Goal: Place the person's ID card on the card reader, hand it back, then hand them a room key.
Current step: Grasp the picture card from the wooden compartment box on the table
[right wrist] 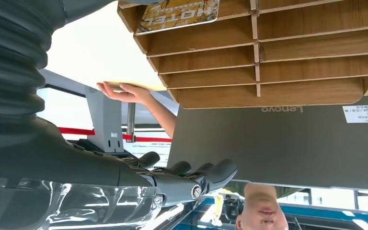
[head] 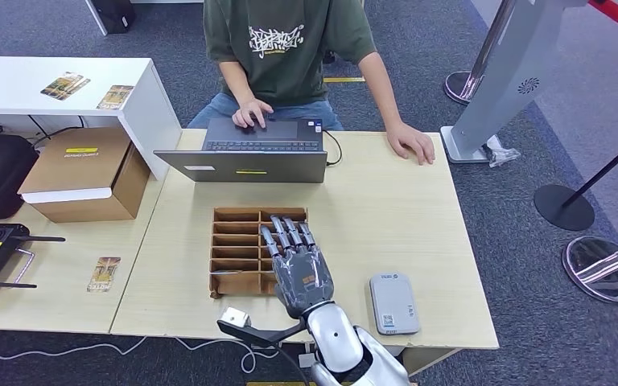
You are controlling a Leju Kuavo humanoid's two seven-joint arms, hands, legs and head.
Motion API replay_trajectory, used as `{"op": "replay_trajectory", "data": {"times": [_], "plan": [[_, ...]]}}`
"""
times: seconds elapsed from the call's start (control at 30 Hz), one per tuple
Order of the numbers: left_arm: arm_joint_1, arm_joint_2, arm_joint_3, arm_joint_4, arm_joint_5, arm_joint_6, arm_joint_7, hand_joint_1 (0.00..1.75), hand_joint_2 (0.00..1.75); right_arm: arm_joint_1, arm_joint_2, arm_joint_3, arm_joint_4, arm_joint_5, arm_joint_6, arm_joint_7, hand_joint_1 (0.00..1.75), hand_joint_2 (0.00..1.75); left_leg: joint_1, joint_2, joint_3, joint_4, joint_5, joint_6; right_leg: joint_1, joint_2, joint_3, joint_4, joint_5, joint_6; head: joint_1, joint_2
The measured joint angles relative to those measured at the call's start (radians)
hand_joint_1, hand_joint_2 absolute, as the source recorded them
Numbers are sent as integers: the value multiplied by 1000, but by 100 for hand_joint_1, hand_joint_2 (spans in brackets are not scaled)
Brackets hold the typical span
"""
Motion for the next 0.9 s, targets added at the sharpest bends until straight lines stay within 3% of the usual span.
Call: {"op": "replay_trajectory", "data": {"times": [0.47,0.67,0.9], "plan": [[-3,3,-1,0,-8,-16,8,0,0,-1,0,-11,19,-2,13,21,0,175,0,0,0,0,0,0,0,0,0,0,0,0,0,0],[-5,4,-1,0,-8,-16,12,0,0,9,0,-18,20,7,68,80,0,175,0,0,0,0,0,0,0,0,0,0,0,0,0,0],[-6,2,-1,0,-8,-13,14,0,0,16,0,-19,21,21,67,132,0,175,0,0,0,0,0,0,0,0,0,0,0,0,0,0]]}}
